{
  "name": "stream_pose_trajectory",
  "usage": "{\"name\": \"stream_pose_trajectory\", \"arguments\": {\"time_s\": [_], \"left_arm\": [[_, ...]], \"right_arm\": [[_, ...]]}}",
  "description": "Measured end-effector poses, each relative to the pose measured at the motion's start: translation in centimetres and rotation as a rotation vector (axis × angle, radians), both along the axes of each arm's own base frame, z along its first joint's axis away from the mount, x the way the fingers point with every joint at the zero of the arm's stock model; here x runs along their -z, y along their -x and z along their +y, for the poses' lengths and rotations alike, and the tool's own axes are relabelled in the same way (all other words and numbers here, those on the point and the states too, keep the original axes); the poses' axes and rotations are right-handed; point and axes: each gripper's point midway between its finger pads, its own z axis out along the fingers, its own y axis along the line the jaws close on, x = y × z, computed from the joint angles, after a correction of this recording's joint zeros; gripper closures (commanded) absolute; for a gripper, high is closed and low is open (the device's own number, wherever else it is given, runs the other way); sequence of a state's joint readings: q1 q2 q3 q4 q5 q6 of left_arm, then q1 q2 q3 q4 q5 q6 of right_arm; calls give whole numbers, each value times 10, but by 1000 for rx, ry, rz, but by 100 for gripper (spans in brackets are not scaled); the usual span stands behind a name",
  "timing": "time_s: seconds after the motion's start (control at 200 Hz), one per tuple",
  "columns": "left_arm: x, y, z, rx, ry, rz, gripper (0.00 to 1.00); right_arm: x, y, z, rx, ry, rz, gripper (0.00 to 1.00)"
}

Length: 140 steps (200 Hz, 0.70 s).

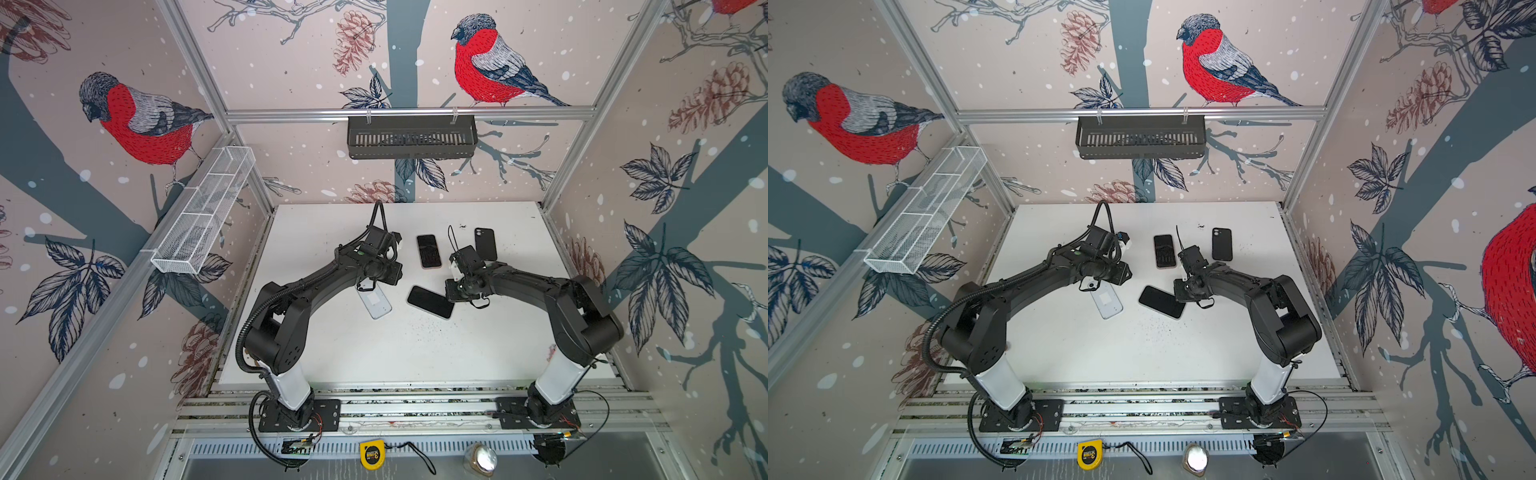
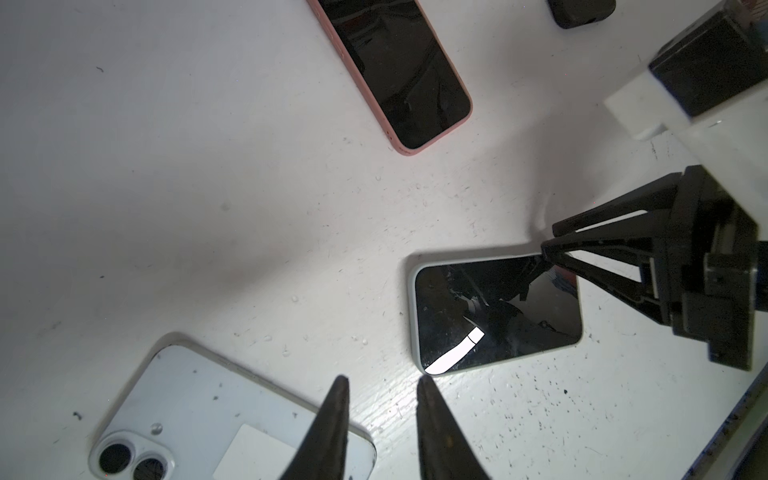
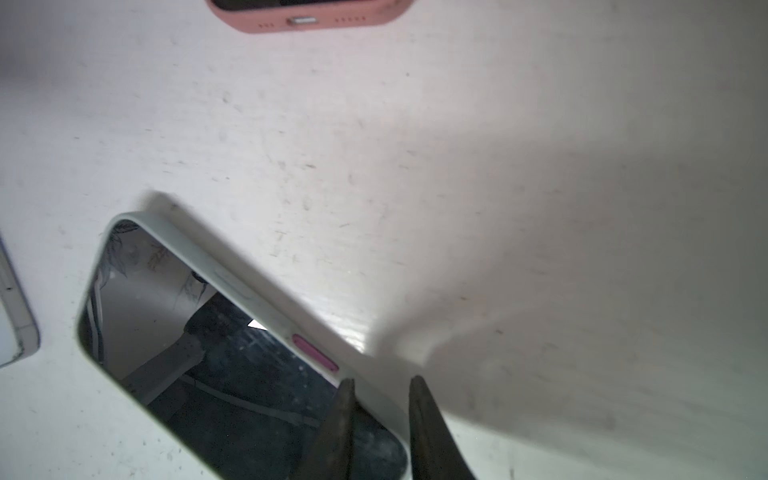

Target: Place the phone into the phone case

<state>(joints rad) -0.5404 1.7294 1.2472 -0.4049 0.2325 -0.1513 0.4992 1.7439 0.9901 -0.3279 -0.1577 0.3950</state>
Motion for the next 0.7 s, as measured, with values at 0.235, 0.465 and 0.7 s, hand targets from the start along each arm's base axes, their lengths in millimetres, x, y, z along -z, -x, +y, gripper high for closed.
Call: {"name": "stream_pose_trajectory", "arguments": {"time_s": [0.235,0.465,0.7], "left_arm": [[0,-6,3,-11,4,1,70],[1,-8,4,-14,5,9,71],[1,-13,10,-30,9,9,71]], "right_arm": [[-4,51,18,-58,-74,27,76],[-21,74,34,-102,-87,11,75],[-9,65,50,-172,52,-10,73]]}}
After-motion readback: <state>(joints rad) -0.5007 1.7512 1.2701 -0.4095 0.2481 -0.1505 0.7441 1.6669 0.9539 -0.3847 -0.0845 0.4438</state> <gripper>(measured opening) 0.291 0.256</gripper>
